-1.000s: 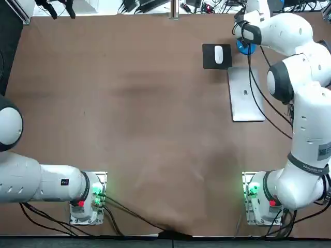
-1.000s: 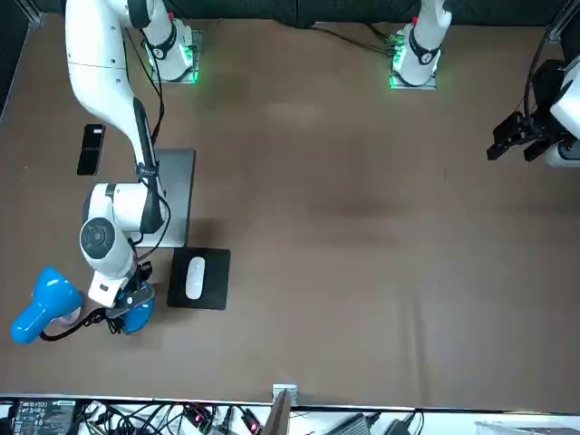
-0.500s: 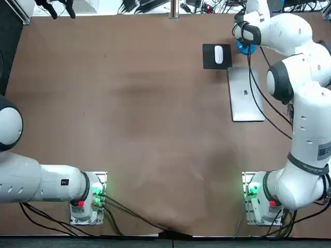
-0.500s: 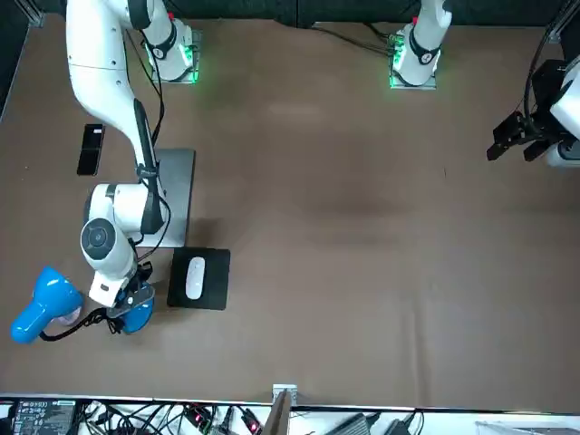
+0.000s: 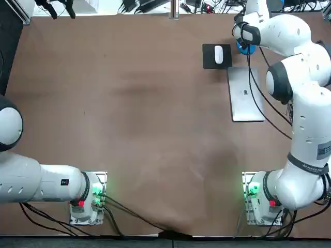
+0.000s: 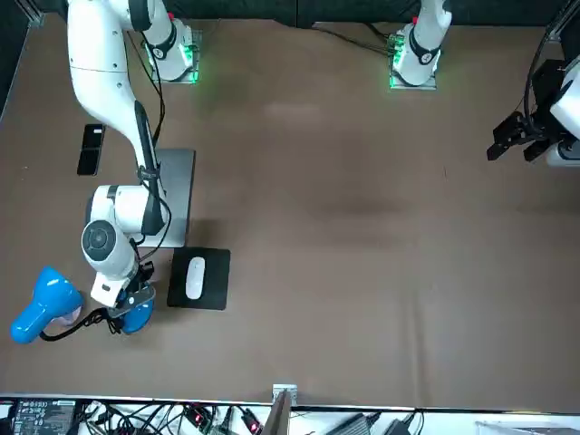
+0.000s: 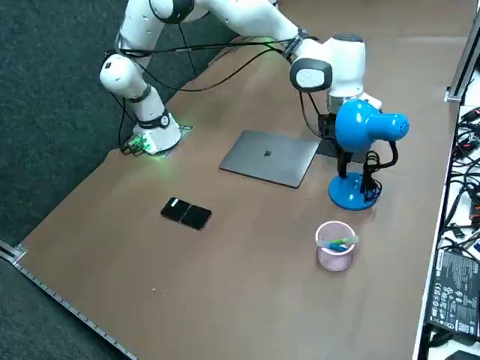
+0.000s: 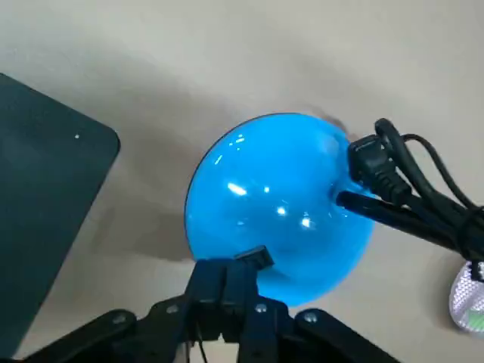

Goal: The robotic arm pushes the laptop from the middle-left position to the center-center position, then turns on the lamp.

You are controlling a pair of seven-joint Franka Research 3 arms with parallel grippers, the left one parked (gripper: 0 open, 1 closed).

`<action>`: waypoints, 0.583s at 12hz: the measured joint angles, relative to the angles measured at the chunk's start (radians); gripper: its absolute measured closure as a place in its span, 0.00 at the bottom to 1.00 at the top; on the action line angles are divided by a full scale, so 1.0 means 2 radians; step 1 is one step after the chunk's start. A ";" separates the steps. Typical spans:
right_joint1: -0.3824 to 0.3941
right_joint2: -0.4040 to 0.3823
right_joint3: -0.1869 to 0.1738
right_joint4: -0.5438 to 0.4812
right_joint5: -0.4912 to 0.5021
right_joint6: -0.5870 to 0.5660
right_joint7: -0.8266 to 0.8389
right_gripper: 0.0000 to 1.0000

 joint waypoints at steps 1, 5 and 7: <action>0.000 0.000 0.000 0.000 0.000 0.000 -0.004 0.98; 0.000 0.000 0.000 0.000 0.000 0.000 -0.009 0.98; 0.000 0.000 0.000 0.000 0.000 0.000 -0.017 0.98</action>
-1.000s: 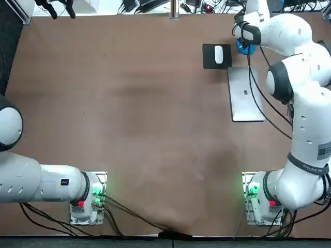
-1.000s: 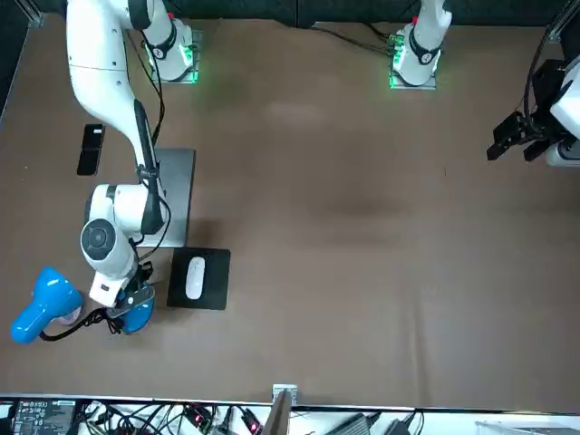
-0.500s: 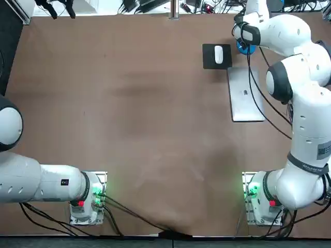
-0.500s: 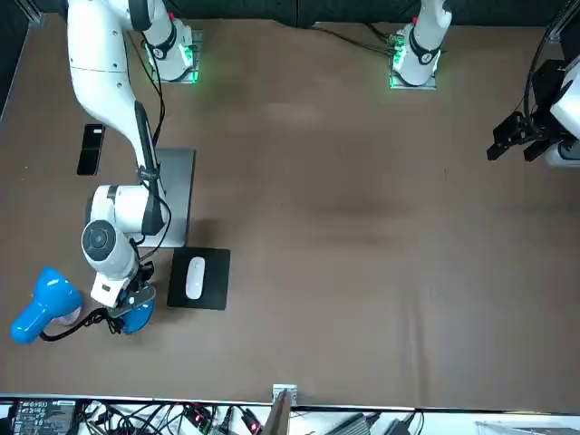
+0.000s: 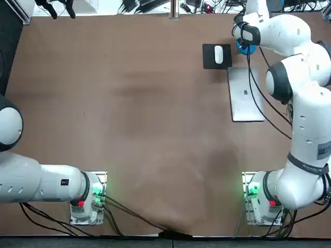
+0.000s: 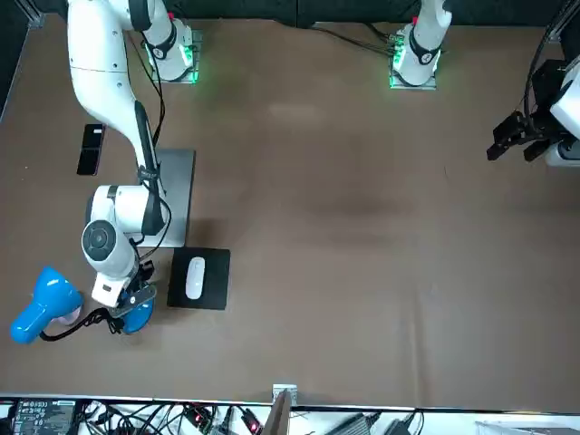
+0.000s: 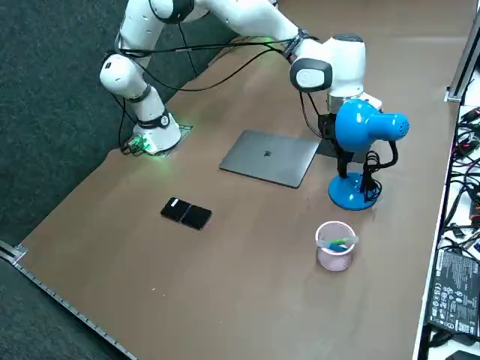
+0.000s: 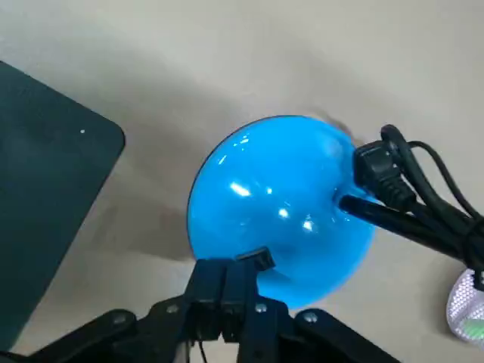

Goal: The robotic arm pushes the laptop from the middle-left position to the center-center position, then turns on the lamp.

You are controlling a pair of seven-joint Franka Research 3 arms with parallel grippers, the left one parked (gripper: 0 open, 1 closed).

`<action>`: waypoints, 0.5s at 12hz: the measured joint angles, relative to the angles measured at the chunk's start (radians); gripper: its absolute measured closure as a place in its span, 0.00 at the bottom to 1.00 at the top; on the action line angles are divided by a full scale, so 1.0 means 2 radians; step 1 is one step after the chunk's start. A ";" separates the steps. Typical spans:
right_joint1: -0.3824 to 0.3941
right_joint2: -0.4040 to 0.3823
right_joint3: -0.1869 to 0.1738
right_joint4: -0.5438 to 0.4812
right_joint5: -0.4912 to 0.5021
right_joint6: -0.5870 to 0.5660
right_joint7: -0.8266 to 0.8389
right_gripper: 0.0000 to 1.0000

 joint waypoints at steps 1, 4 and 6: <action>0.000 0.000 0.000 0.000 0.000 0.000 -0.002 0.98; 0.000 0.000 0.000 0.000 0.000 0.000 -0.005 0.98; 0.000 0.000 0.001 0.001 0.000 0.000 -0.005 0.98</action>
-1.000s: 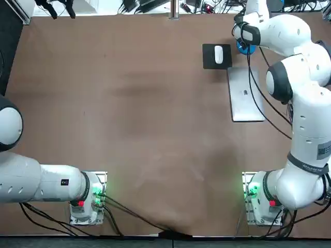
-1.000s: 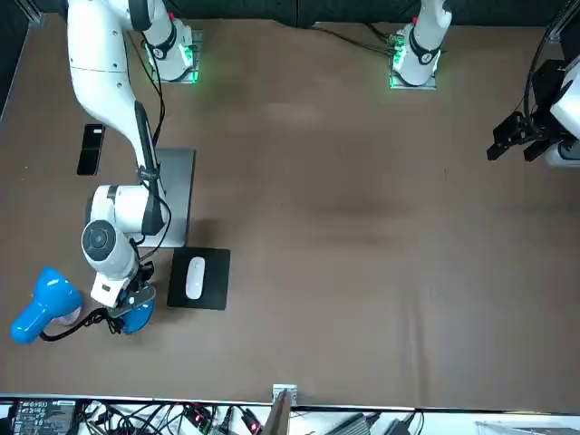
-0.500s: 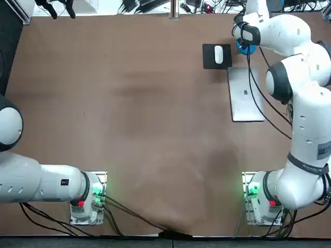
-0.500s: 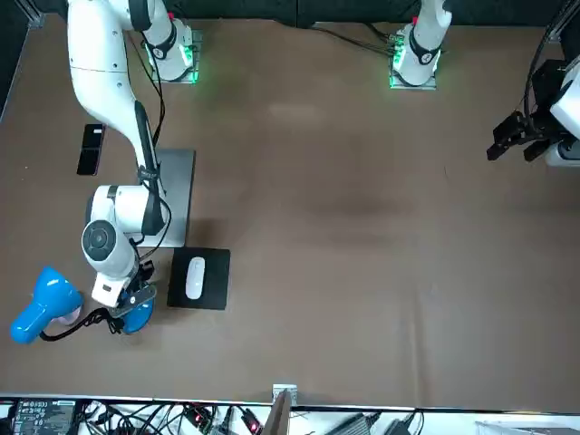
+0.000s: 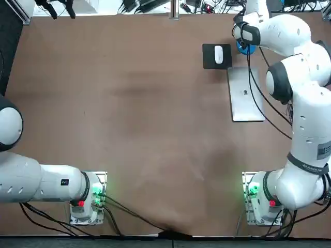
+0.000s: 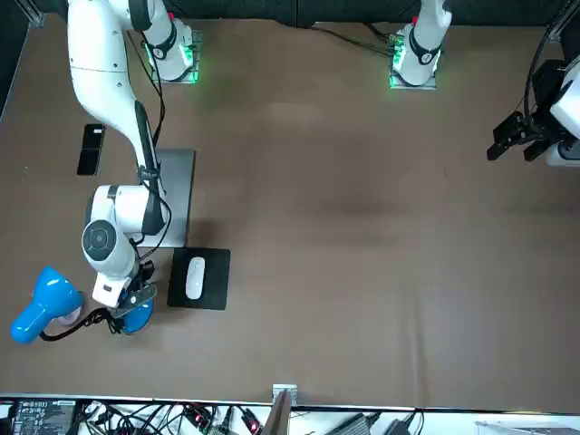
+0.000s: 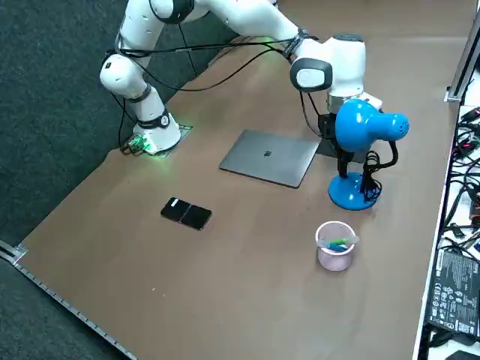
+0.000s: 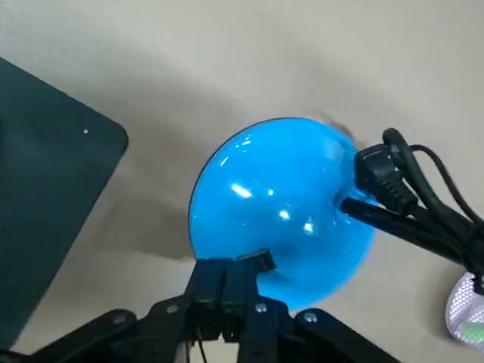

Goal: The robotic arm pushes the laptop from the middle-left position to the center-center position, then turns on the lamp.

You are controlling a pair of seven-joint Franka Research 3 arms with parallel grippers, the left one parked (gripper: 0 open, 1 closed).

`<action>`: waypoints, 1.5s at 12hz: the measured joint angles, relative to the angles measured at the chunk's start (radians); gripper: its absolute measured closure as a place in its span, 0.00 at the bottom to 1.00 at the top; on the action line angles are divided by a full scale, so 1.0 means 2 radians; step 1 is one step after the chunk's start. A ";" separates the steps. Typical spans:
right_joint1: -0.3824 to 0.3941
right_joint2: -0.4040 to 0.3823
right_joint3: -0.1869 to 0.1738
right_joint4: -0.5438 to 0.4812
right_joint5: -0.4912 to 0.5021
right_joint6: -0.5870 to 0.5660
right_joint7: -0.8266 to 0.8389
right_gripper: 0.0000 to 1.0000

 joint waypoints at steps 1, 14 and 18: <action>0.000 0.000 0.000 0.000 0.000 0.000 0.000 0.98; -0.001 0.000 0.000 0.002 -0.001 0.000 -0.014 0.98; -0.002 0.000 0.000 0.002 -0.001 0.000 -0.015 0.98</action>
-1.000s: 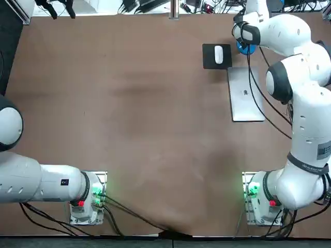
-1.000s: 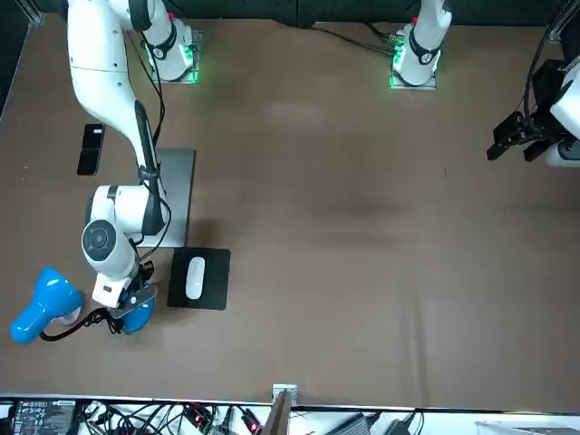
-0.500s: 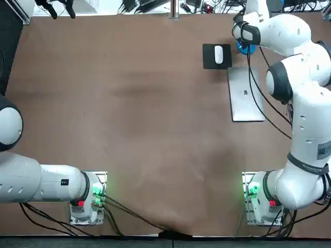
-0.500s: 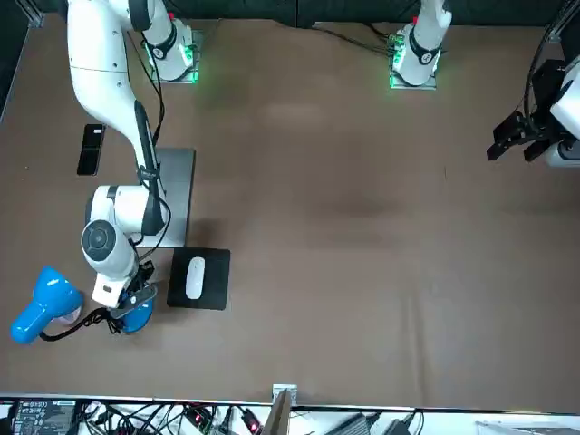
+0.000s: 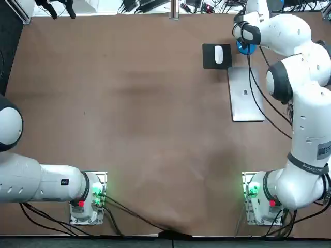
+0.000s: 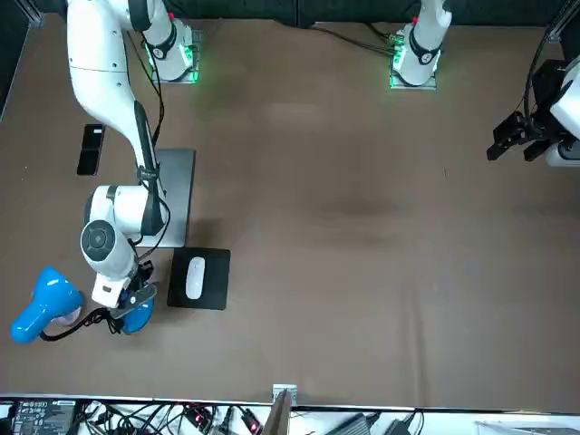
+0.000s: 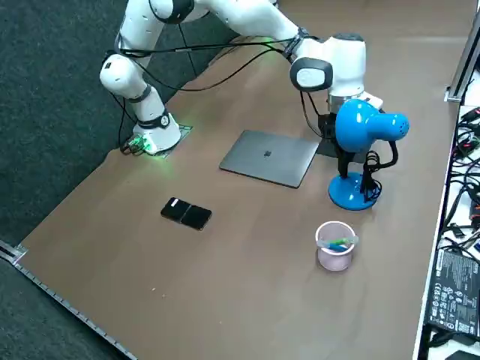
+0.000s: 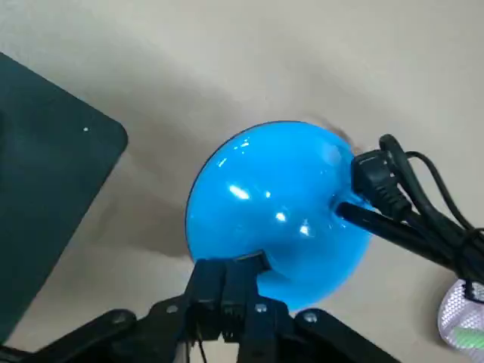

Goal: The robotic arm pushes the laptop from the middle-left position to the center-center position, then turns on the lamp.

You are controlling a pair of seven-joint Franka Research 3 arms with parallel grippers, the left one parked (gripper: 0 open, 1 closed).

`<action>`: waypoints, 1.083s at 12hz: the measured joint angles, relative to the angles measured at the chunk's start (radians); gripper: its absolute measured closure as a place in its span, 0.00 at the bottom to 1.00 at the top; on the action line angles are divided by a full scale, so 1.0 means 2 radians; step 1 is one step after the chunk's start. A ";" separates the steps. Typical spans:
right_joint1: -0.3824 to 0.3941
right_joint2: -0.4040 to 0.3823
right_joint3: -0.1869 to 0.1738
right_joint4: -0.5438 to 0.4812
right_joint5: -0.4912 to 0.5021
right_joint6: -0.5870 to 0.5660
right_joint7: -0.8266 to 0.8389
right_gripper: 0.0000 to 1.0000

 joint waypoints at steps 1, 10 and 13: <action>0.000 0.000 0.000 0.000 0.000 0.000 0.000 0.98; -0.002 0.000 0.000 0.000 -0.001 0.000 -0.003 0.98; -0.003 0.000 0.000 0.000 -0.001 0.000 -0.003 0.98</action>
